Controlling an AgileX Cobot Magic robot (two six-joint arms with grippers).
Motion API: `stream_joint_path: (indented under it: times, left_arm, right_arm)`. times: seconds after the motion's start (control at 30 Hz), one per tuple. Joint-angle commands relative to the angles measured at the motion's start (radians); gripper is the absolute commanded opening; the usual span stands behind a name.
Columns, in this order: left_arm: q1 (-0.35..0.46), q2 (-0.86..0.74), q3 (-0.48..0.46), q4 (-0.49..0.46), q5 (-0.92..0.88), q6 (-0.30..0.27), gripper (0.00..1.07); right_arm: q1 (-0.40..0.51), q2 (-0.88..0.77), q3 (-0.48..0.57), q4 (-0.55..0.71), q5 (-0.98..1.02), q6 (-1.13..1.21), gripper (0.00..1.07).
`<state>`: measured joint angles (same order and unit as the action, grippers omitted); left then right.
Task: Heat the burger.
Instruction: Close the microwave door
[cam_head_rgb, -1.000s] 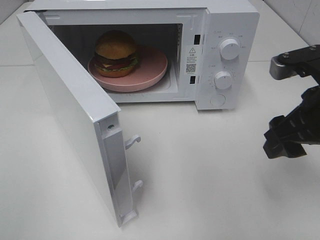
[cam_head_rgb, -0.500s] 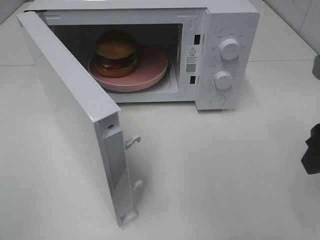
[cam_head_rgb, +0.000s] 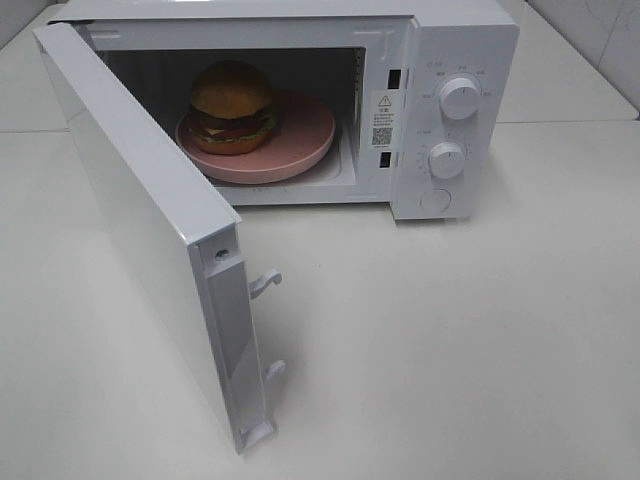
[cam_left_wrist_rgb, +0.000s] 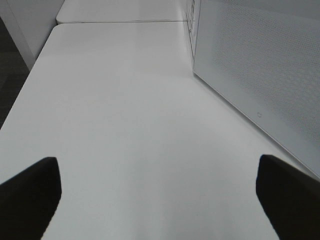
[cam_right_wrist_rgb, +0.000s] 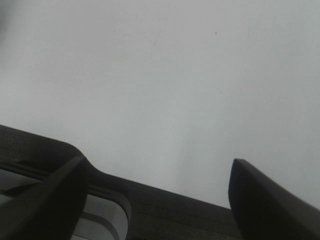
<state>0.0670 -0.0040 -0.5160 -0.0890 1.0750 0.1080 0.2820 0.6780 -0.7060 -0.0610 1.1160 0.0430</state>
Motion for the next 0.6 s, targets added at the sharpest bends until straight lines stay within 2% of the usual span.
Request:
stream_joint_path:
  times: [0.03,0.33,0.6]
  left_arm:
    - [0.000,-0.013,-0.001,-0.007,-0.003,0.003,0.98]
    - [0.000,-0.013,-0.001,-0.007,-0.003,0.003,0.98]
    - [0.000,-0.013,-0.001,-0.007,-0.003,0.003,0.98]
  right_arm:
    - [-0.004,-0.061,0.000,-0.015,0.029,-0.027,0.70]
    - [-0.006,-0.306,0.000,-0.041,0.004,-0.027,0.70]
    - [-0.113,-0.465,0.000,-0.093,-0.028,-0.009,0.70]
